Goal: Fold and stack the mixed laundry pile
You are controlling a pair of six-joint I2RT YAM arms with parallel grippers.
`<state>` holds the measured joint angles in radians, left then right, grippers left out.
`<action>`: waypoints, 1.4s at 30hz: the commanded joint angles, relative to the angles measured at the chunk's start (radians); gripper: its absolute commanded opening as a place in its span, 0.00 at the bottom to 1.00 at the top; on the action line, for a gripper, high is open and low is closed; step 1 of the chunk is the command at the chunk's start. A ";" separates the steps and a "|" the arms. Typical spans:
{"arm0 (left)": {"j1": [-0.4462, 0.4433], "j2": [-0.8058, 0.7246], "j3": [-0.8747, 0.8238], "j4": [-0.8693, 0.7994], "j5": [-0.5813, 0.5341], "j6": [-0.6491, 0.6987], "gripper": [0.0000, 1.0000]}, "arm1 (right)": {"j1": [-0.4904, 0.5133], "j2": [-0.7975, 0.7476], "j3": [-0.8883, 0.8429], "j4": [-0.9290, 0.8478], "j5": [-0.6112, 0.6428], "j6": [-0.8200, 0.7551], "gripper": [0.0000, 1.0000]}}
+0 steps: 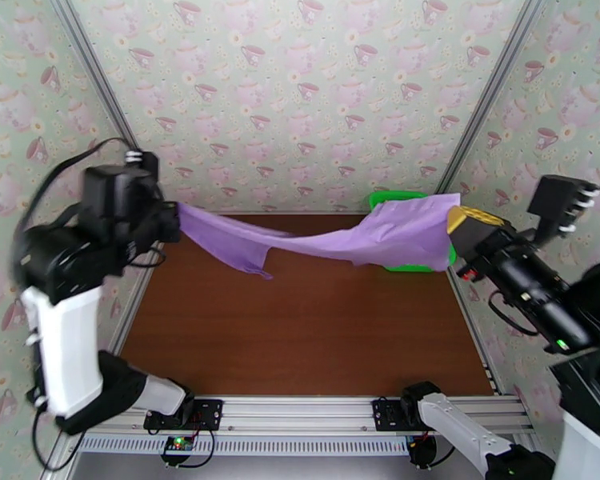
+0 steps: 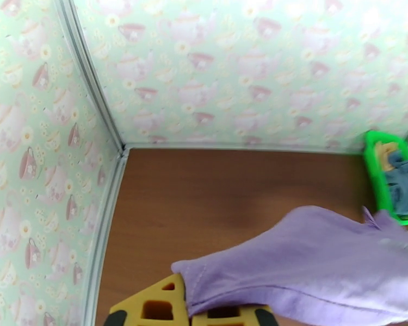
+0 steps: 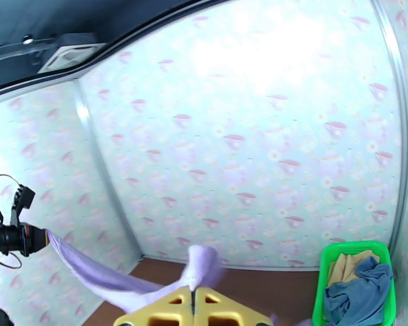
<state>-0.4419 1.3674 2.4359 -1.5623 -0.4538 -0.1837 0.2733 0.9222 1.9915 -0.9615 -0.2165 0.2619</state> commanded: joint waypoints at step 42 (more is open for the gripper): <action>0.268 0.758 -0.550 0.538 0.028 -0.012 0.00 | -0.006 1.124 -0.176 0.559 0.358 -0.053 0.00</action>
<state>-0.1917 2.0098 1.7630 -1.0496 -0.3889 -0.2150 0.2733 1.9156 1.6798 -0.4973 0.0792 0.2195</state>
